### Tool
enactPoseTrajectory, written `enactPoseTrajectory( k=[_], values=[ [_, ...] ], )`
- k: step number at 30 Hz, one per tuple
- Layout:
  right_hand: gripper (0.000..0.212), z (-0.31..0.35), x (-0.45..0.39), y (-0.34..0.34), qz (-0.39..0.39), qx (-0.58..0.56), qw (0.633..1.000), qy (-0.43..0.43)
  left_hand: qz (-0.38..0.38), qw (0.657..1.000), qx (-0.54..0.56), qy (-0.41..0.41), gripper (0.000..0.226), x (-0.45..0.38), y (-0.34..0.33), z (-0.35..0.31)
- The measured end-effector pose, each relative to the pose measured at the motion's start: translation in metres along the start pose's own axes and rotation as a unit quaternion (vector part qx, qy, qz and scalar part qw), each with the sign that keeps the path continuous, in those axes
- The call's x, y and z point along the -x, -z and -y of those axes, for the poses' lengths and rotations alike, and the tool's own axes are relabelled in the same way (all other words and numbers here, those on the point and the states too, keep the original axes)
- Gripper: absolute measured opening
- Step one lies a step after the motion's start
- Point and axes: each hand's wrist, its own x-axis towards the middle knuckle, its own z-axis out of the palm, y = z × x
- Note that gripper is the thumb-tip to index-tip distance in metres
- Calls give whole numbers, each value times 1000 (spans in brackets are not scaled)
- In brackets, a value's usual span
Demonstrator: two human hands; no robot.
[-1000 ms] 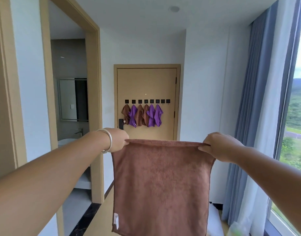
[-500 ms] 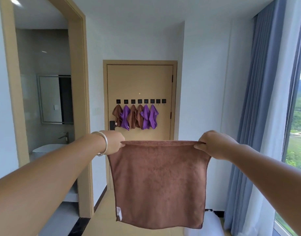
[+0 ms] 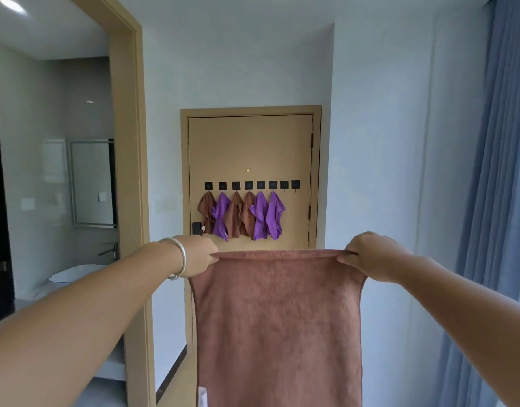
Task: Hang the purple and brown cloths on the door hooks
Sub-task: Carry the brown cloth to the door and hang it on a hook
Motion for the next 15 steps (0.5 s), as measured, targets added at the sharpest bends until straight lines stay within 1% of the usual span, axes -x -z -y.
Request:
enactPoseTrajectory(
  k=[3,6,9,12,15],
  values=[
    [39,-18,-35,-20,-4,0,1000,5,8,1000,-12,3,31,-39,-7,-5],
    [36,-30,-66,-44,14,-8,1000,7,24,1000,-12,6,33,-78,-19,-5],
    [34,-39,-98,-66,28,-10,1000,9,25,1000,-9,10,32,-120,-33,0],
    [39,-46,-135,-86,30,-14,999,9,25,1000,-7,4,32,-166,-46,10],
    [37,-52,-176,-107,37,-2,999,3,13,1000,-14,-7,32,-216,-55,22]
  ],
)
